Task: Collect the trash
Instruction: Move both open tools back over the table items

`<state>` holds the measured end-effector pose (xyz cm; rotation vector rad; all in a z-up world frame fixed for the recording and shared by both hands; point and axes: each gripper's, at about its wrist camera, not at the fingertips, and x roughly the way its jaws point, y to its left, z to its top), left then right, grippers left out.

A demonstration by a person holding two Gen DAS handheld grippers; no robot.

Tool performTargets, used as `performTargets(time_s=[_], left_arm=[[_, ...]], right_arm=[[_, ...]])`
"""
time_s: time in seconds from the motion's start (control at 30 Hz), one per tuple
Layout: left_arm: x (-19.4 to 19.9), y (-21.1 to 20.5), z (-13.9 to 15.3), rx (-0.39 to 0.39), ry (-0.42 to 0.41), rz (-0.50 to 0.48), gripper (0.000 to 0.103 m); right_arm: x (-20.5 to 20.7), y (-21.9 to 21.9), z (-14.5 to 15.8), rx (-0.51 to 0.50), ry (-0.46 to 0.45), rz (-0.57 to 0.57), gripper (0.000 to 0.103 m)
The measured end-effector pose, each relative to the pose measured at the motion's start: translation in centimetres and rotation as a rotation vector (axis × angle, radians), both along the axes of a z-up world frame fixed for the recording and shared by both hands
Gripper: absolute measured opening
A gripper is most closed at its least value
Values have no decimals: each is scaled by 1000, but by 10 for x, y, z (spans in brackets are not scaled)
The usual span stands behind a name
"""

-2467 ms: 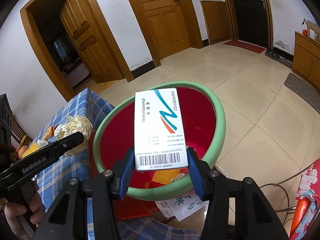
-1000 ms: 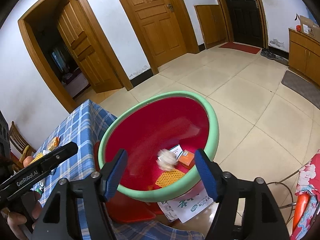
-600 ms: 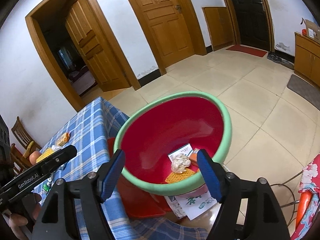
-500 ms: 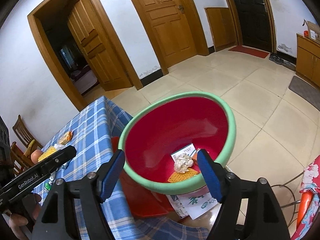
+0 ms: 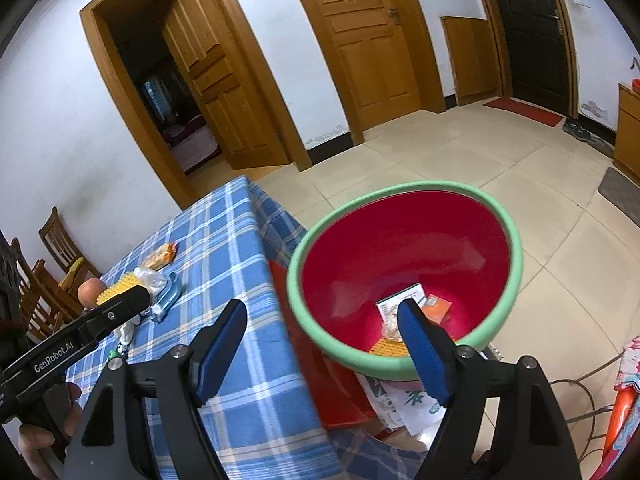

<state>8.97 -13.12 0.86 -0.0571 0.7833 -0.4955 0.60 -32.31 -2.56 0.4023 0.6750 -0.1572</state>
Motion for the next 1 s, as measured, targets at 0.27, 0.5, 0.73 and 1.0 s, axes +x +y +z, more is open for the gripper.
performTargets(time_s=[0.27,0.5,0.73,1.0], left_arm=[[2,31,-1,9,-5,67,65],[8,62,-4,14,-5,136,65],[22,82,-9,34,-4,191,65],[53,93,-23,54,23,239,66]], right_arm=[[14,22,-2,-2,5,60,82],[28,40,-7,-1,15,103,83],[39,54,-9,-5,27,131,85],[51,60,-14,-7,49,151,85]])
